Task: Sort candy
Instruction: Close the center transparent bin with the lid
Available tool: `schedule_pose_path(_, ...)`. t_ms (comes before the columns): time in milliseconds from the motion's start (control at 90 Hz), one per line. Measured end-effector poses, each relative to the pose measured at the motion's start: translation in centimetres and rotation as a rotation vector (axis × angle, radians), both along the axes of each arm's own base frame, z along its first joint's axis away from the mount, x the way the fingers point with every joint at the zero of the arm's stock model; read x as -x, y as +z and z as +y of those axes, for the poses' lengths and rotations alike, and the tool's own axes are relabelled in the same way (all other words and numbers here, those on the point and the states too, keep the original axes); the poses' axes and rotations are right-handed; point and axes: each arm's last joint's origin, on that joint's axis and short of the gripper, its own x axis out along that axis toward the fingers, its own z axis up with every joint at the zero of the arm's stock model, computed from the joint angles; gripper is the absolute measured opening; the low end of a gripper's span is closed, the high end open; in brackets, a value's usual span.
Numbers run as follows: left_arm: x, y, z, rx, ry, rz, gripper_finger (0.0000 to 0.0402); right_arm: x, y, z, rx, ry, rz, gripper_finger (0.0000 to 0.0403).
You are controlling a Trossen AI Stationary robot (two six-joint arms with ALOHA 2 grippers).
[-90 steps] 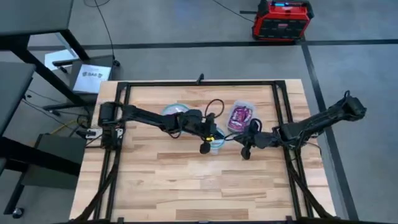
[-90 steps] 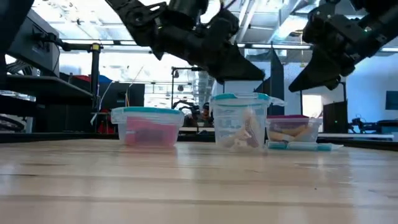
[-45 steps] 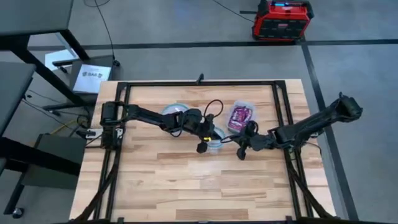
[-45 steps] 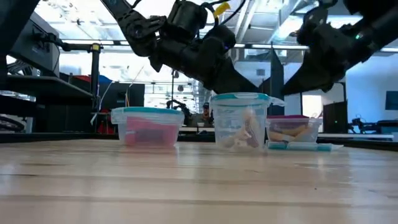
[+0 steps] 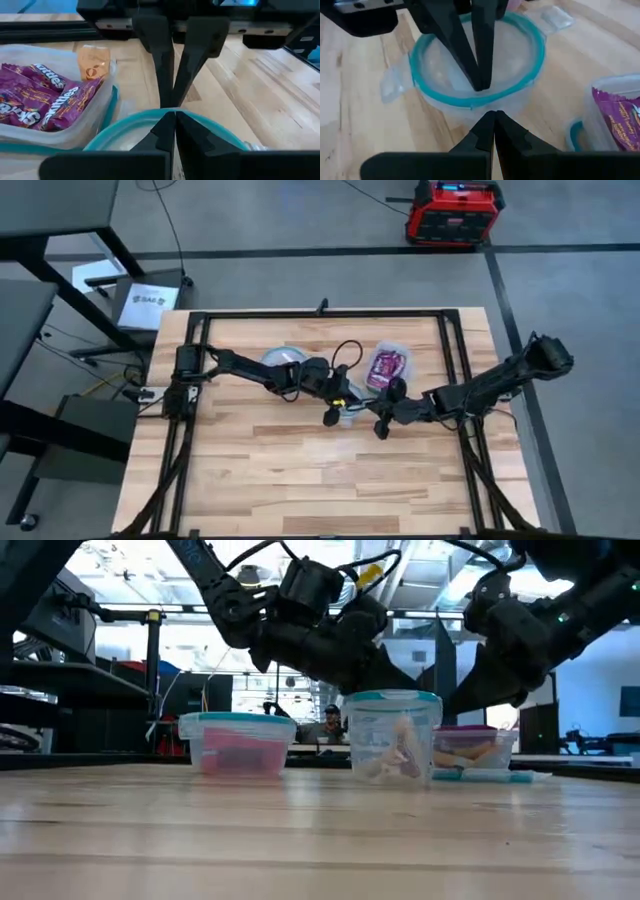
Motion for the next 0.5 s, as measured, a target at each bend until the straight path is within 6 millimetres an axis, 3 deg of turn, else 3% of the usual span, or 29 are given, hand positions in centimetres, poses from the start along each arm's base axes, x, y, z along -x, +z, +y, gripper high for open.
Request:
schedule_pose_path(289, 0.0, -0.8, 0.0, -0.013, 0.0, 0.036, 0.0, -0.2, -0.2, -0.7, -0.019, 0.0, 0.022, 0.0)
schedule_pose_path(400, 0.3, 0.7, -0.5, -0.009, -0.001, 0.023, 0.0, 0.2, 1.3, -0.2, -0.02, 0.024, 0.03, 0.0)
schedule_pose_path(500, 0.9, 3.4, -1.1, -0.016, -0.012, -0.007, 0.0, 0.2, 3.6, 0.0, -0.025, 0.04, -0.023, 0.0)
